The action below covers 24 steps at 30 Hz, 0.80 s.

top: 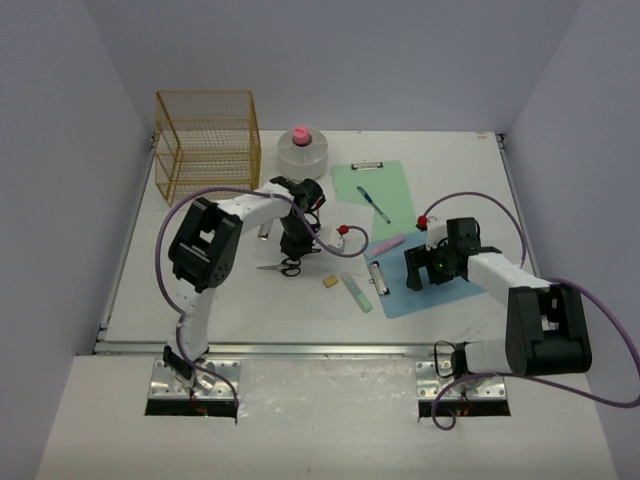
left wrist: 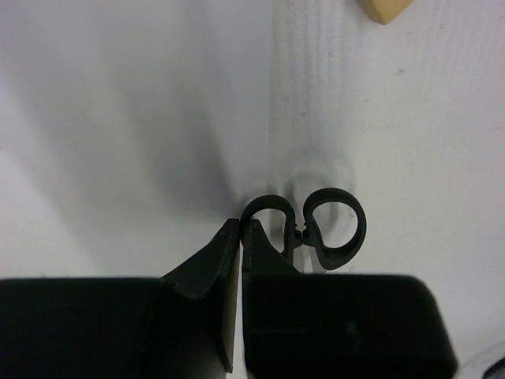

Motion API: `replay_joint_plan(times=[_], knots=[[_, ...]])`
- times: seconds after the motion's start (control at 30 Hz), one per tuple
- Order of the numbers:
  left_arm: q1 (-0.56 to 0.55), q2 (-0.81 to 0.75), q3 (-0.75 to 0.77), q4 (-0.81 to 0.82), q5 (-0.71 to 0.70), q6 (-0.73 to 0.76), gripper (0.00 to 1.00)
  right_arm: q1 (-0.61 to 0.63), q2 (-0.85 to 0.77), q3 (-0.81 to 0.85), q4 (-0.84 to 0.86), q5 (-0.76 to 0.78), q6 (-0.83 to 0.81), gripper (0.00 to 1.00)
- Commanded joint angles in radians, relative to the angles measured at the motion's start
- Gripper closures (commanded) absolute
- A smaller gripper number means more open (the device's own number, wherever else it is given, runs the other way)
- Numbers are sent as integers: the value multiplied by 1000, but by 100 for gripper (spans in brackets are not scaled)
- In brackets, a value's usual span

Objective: Organize the desk

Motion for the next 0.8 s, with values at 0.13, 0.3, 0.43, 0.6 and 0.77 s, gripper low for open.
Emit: replay_joint_plan(times=[0.13, 0.3, 0.43, 0.6, 0.77], knots=[[39, -207, 207, -56, 209, -230, 100, -3, 6, 42, 3, -23, 11, 1], [158, -312, 188, 311, 231, -623, 100, -5, 9, 43, 5, -22, 14, 1], [233, -368, 88, 840, 0, -960, 100, -5, 18, 46, 0, -24, 16, 1], [282, -331, 20, 1281, -218, -1153, 100, -4, 26, 47, 2, -20, 20, 1], [289, -256, -20, 1605, -276, -1159, 100, -5, 36, 49, -1, -17, 20, 1]])
